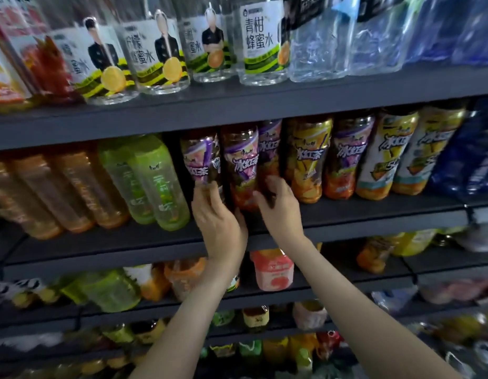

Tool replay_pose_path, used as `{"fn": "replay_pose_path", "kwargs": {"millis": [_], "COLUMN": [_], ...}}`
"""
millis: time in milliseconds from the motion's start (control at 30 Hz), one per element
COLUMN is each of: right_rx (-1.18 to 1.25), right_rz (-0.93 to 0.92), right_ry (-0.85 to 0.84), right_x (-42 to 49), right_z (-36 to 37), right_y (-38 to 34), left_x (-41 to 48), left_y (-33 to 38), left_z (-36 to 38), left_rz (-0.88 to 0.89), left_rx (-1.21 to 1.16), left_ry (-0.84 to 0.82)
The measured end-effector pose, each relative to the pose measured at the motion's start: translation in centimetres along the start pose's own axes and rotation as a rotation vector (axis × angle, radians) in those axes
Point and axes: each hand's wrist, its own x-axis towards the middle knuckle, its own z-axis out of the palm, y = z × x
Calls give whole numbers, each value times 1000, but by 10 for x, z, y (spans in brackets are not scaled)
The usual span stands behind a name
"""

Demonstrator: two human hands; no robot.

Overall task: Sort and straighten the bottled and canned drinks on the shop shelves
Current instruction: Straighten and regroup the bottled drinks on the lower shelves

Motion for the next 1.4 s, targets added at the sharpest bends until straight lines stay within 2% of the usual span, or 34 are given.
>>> {"fn": "replay_pose_path", "kwargs": {"millis": [167,267,533,800,933,1167,1267,1400], "right_rx": [-54,-125,-169,-250,-182,0,69,30], "right_rz": [10,99,200,207,146,68,60,-92], "right_ry": [410,499,363,446,497,544,533,460], "right_x": [-2,12,38,51,35,0,-15,-26], "right_z": [-56,-86,-95,-97,-101,-121,-122,-115], "right_y": [12,26,32,38,40,49,54,47], "left_x": [-10,-14,-12,-8,-8,-8,-8,-6], "left_y": [31,47,64,61,59,55,54,51], "left_z": [9,12,19,7,4,9,12,13], "left_rz": [225,249,260,195,117,128,143,145], "left_rx": [-139,-218,-212,-157,-137,-172,-185,-152], "left_ry": [-4,-71,-142,-51,4,42,58,70]}}
